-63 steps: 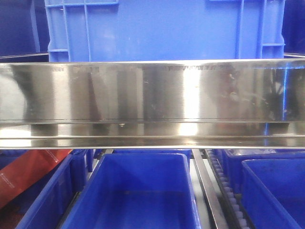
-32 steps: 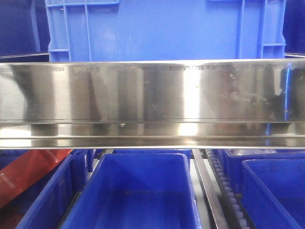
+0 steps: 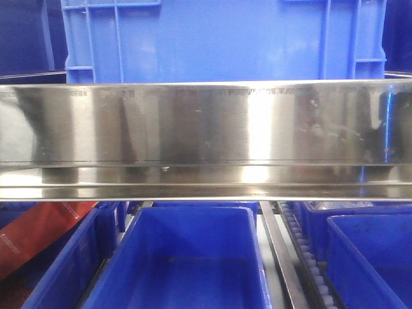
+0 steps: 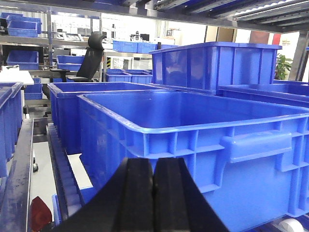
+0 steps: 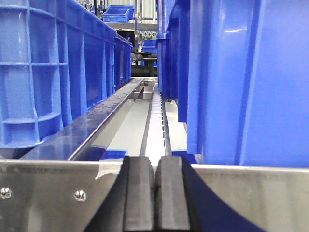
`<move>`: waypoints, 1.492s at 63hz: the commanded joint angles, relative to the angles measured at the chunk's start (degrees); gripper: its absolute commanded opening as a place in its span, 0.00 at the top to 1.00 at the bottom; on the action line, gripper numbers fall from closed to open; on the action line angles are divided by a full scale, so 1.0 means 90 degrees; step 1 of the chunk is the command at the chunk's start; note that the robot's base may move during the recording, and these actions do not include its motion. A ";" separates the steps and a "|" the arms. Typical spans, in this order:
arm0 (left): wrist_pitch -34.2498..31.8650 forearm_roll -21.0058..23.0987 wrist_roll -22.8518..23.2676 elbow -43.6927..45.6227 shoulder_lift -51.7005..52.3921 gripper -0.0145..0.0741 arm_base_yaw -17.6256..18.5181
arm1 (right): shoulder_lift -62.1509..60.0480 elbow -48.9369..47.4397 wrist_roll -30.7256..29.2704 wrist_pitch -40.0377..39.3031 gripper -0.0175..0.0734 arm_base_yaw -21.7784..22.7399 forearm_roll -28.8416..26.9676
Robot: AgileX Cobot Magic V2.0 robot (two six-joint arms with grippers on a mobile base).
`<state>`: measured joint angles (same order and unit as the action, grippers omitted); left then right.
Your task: Place cylindrical capacitor in blue bin on shelf
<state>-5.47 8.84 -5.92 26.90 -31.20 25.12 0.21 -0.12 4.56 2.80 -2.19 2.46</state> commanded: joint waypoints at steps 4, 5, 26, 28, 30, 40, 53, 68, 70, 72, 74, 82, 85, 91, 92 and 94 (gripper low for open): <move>-0.0140 0.0020 0.0006 -0.0003 0.0043 0.96 0.0012 | -0.0024 0.0013 -0.0009 -0.0083 0.99 0.0038 0.0055; -0.0152 0.0020 0.0006 -0.0002 0.0054 0.96 0.0012 | -0.0024 0.0013 -0.0009 -0.0083 0.99 0.0038 0.0055; 0.0475 -0.1110 0.1297 -0.1206 0.1255 0.96 -0.1426 | -0.0024 0.0013 -0.0009 -0.0083 0.99 0.0038 0.0055; 0.0546 -0.1223 0.1369 -0.1310 0.1463 0.96 -0.1564 | -0.0024 0.0013 -0.0009 -0.0083 0.99 0.0038 0.0055; 0.0608 -0.1258 0.1371 -0.1477 0.1719 0.96 -0.1764 | -0.0024 0.0013 -0.0009 -0.0083 0.99 0.0038 0.0055; 0.0916 -0.1258 0.1371 -0.2140 0.2641 0.96 -0.2314 | -0.0024 0.0013 -0.0009 -0.0083 0.99 0.0038 0.0055; 0.1000 -0.1258 0.1371 -0.2803 0.3379 0.96 -0.2755 | -0.0024 0.0013 -0.0009 -0.0083 0.99 0.0038 0.0055; 0.0952 -0.1231 0.0956 -0.2989 0.3466 0.96 -0.2427 | -0.0024 0.0013 -0.0009 -0.0083 0.99 0.0038 0.0055; 0.0934 -0.1215 0.0883 -0.2989 0.3466 0.96 -0.2392 | -0.0024 0.0013 -0.0009 -0.0083 0.99 0.0038 0.0055; 0.0922 -0.1179 0.0820 -0.2989 0.3466 0.96 -0.2380 | -0.0024 0.0013 -0.0009 -0.0083 0.99 0.0038 0.0055; 0.0922 -0.1179 0.0820 -0.2989 0.3466 0.96 -0.2380 | -0.0024 0.0013 -0.0009 -0.0083 0.99 0.0038 0.0055; 0.0799 -0.0982 0.0820 -0.2989 0.3466 0.96 -0.2392 | -0.0024 0.0013 -0.0009 -0.0083 0.99 0.0038 0.0055; 0.0768 -0.0982 0.0820 -0.2989 0.3466 0.96 -0.2392 | -0.0024 0.0013 -0.0009 -0.0083 0.99 0.0038 0.0055; 0.0648 -0.0982 0.0820 -0.2989 0.3466 0.96 -0.2392 | -0.0024 0.0013 -0.0009 -0.0083 0.99 0.0038 0.0055; 0.0648 -0.0982 0.0820 -0.2989 0.3466 0.96 -0.2392 | -0.0024 0.0013 -0.0009 -0.0083 0.99 0.0038 0.0055; 0.0648 -0.0982 0.0820 -0.2989 0.3466 0.96 -0.2392 | -0.0024 0.0013 -0.0009 -0.0083 0.99 0.0038 0.0055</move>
<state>2.14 -0.52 1.61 -0.09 -0.31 3.28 0.21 0.00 4.56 2.80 -2.19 2.46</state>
